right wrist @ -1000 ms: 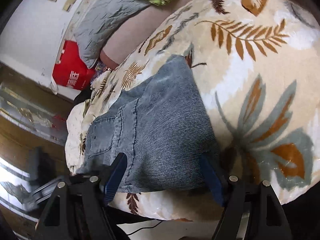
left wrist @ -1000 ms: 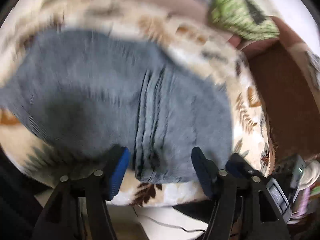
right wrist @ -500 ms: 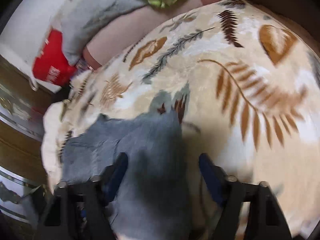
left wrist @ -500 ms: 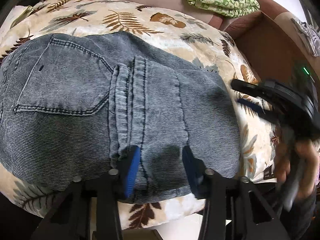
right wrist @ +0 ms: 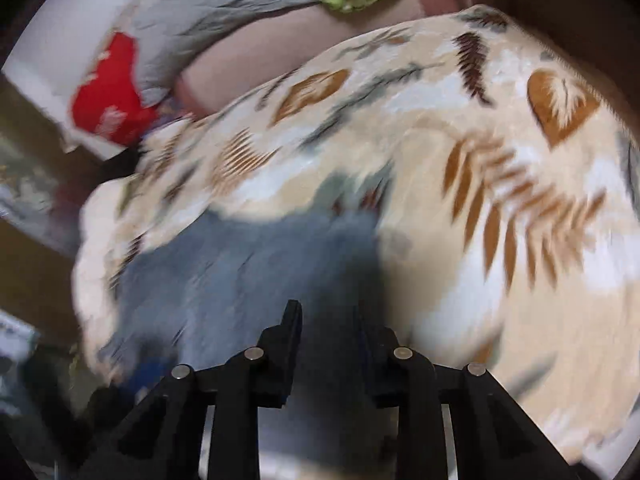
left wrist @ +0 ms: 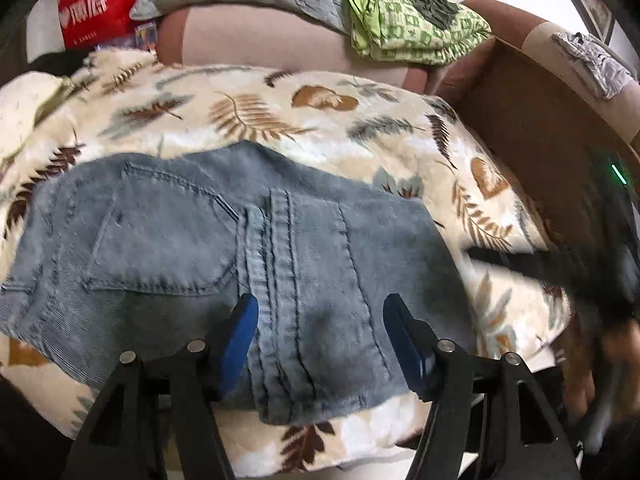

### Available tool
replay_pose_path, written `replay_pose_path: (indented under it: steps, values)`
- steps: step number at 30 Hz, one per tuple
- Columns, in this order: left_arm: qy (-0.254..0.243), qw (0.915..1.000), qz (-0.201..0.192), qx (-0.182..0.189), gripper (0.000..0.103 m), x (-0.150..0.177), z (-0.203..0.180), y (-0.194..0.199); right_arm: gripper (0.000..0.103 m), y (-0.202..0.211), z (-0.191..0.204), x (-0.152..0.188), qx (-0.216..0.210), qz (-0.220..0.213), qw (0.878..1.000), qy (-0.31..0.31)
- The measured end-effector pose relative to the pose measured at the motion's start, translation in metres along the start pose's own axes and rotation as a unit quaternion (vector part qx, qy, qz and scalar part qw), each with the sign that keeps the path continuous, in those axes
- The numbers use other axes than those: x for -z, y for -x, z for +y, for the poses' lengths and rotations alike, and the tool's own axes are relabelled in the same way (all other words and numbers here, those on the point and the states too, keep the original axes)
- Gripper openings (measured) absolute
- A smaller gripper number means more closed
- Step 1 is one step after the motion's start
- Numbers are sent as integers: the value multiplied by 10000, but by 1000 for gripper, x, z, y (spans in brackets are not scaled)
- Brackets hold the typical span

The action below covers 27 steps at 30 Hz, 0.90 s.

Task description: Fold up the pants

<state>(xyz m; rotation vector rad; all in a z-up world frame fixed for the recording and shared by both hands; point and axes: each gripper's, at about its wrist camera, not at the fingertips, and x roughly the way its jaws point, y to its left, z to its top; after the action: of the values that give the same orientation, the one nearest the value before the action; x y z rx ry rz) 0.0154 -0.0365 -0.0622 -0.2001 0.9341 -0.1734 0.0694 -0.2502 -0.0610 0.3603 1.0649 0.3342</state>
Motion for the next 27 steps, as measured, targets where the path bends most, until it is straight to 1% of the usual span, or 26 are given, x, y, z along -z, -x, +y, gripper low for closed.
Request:
replay_pose_path:
  steps: [1,2,3,4,5,6,8,10,11,12,13,14,15,16,17,18,20,22,24,27]
  values:
    - [5,9999,110,-115,66,0,2,-7,30,3,1,19,-8,144,9999,70]
    - [17,9992,277,-297,66,2,4,-18,30,-1,0,30,51,257,9996,117]
    - [17,9971,540,-540,66,4,7,-36,30,-8,-3,41,185,429,9988,168]
    - [-15,9955,715,-616,66,8,10,-46,31,-23,-6,53,450,695,9961,308]
    - [-103,9956,656,-665,66,8,8,-48,30,-29,-7,61,536,624,9953,518]
    - [-160,9957,588,-700,66,7,4,-42,30,-25,-5,62,558,531,9954,570]
    - [-70,9972,486,-560,66,3,1,-30,30,-12,1,60,634,409,9956,550]
    - [-193,9978,246,-587,66,2,-5,-17,30,3,6,61,655,162,9960,590]
    - [-264,9976,200,-613,66,3,-9,-16,30,8,9,63,614,94,9958,672]
    - [-309,9972,273,-617,66,5,-11,-20,31,9,12,67,603,99,9952,758]
    - [-301,9961,504,-657,67,8,-10,-31,36,4,12,71,643,182,9944,816]
    - [-283,9945,688,-737,67,10,-8,-42,44,-12,6,77,826,448,9920,848]
    - [-268,9935,795,-768,68,12,-5,-50,45,-18,2,80,915,536,9906,859]
    - [-311,9943,684,-754,68,12,-5,-48,45,-16,0,78,837,482,9920,814]
    - [-329,9942,690,-751,68,11,-6,-46,45,-8,2,74,771,530,9928,754]
    - [-262,9943,738,-727,69,10,-5,-45,45,-3,4,70,718,486,9934,755]
    - [-232,9944,769,-692,69,8,-2,-45,48,14,8,54,779,201,9936,790]
    - [-200,9947,753,-665,69,7,1,-46,49,21,14,36,817,99,9930,841]
    - [-228,9948,735,-667,69,8,1,-45,51,18,24,16,802,1,9923,941]
    - [-184,9952,747,-607,70,9,0,-46,51,-6,33,-19,740,88,9930,918]
